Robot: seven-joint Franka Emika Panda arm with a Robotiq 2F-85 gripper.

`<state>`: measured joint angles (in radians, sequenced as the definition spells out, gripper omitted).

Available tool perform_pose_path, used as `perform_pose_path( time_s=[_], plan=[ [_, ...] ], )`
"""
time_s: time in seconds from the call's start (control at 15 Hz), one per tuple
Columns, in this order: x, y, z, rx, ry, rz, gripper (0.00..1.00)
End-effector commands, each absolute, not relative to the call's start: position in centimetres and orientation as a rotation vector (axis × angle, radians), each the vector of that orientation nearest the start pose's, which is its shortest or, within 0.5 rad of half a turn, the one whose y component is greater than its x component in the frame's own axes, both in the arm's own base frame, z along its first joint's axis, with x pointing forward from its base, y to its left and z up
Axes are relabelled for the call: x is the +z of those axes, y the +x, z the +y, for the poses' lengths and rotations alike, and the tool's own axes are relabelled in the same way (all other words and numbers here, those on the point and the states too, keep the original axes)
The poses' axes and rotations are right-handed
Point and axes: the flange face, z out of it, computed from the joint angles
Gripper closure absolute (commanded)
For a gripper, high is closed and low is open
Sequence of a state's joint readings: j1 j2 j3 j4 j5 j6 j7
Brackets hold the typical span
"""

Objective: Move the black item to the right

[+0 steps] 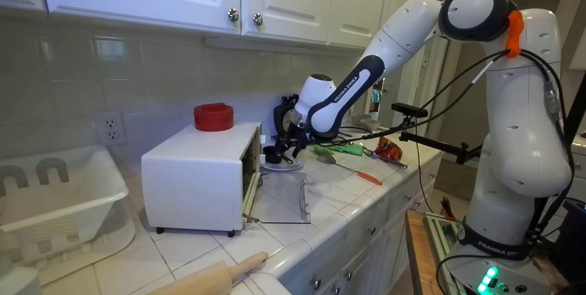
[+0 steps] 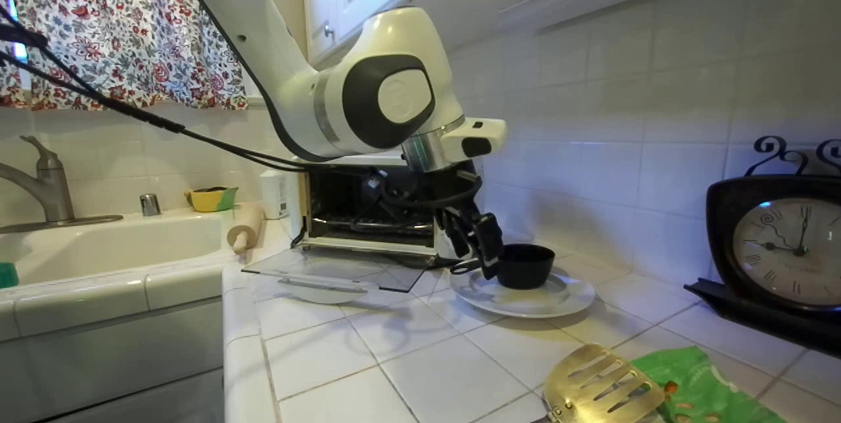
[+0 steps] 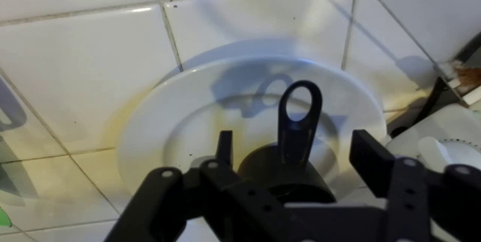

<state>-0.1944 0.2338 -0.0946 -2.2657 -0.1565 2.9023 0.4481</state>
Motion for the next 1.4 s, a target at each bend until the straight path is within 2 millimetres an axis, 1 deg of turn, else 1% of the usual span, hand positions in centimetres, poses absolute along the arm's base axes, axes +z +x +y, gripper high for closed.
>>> perform_pose_path(
  time_s=[0.0, 0.4, 0.47, 0.53, 0.67, 0.8, 0.93, 1.07, 1.13, 1.33],
  plan=[
    [29.5, 56.0, -15.4, -0.664, -2.988, 0.929, 0.49],
    [29.0, 56.1, -15.0, -0.653, -2.993, 0.935, 0.92],
    [29.0, 56.1, -15.0, -0.654, -2.991, 0.935, 0.98],
    [29.1, 56.1, -15.0, -0.661, -2.988, 0.938, 0.95],
    [29.9, 56.1, -15.4, -0.68, -2.972, 0.954, 0.94],
    [31.9, 55.6, -16.6, -0.703, -2.953, 0.979, 0.94],
    [34.3, 54.8, -18.4, -0.763, -2.94, 0.993, 0.94],
    [36.4, 54.0, -20.7, -0.805, -2.916, 1.037, 0.94],
    [37.1, 53.5, -21.7, -0.805, -2.906, 1.057, 0.94],
    [37.8, 52.1, -24.7, -0.778, -2.851, 1.161, 0.94]
  ],
)
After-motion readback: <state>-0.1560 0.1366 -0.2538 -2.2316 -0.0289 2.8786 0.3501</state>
